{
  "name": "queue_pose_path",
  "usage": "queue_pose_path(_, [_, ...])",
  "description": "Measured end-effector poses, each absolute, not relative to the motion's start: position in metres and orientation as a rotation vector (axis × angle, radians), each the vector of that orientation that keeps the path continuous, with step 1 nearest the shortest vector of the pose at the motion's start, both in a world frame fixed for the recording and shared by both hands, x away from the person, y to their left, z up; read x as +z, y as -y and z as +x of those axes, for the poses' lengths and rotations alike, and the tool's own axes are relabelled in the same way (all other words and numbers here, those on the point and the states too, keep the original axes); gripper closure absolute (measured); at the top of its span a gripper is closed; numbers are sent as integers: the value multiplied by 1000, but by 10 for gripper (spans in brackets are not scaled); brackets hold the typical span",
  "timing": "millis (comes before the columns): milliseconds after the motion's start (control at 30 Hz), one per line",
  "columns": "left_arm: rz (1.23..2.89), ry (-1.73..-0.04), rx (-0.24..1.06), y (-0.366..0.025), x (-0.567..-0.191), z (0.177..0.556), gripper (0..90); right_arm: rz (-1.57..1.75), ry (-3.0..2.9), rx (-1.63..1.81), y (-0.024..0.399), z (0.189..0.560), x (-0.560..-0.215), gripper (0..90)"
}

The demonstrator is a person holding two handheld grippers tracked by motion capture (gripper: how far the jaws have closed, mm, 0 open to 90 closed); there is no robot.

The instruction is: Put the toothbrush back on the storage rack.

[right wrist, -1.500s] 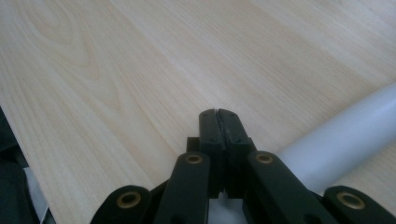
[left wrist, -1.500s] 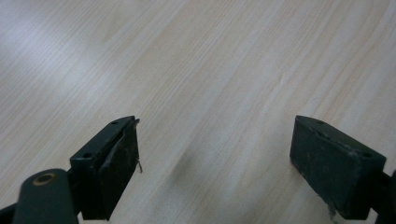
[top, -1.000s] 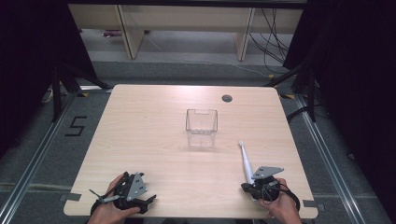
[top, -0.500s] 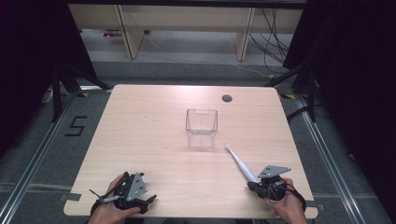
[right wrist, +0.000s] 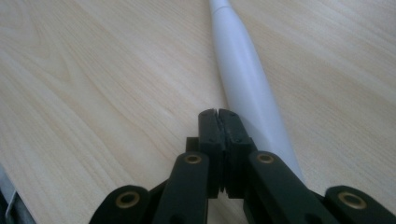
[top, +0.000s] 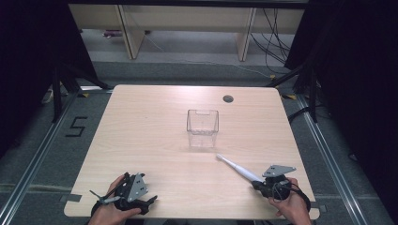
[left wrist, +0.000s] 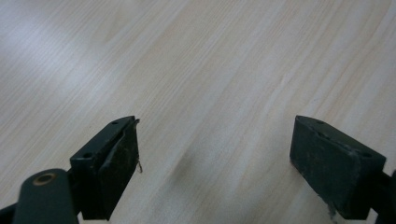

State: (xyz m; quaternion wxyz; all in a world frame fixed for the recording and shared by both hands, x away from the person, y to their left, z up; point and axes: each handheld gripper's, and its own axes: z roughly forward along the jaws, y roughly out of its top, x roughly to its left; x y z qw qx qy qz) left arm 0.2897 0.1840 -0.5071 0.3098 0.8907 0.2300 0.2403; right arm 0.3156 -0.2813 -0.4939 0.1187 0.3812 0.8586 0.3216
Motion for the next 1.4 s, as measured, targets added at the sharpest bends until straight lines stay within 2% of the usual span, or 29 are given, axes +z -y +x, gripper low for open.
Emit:
queue_pose_path(100, [2363,-611,628,-184,-506,290,151,1148,-2516,945,278,313,-487,851])
queue_pose_path(333, [2362,-618,643,-184,-507,290,151,992,-2485,971,270,314,-458,744])
queue_pose_path(600, [2362,-624,648,-184,-507,290,151,922,-2514,857,258,333,-454,481])
queue_pose_path(833, [2357,-616,641,-184,-508,290,151,915,-2596,760,246,351,-448,371])
queue_pose_path(1067, [2363,-617,645,-184,-507,290,151,874,-2720,626,237,370,-459,389])
queue_pose_path(1400, [2353,-611,638,-184,-508,290,151,864,-2771,484,233,377,-469,462])
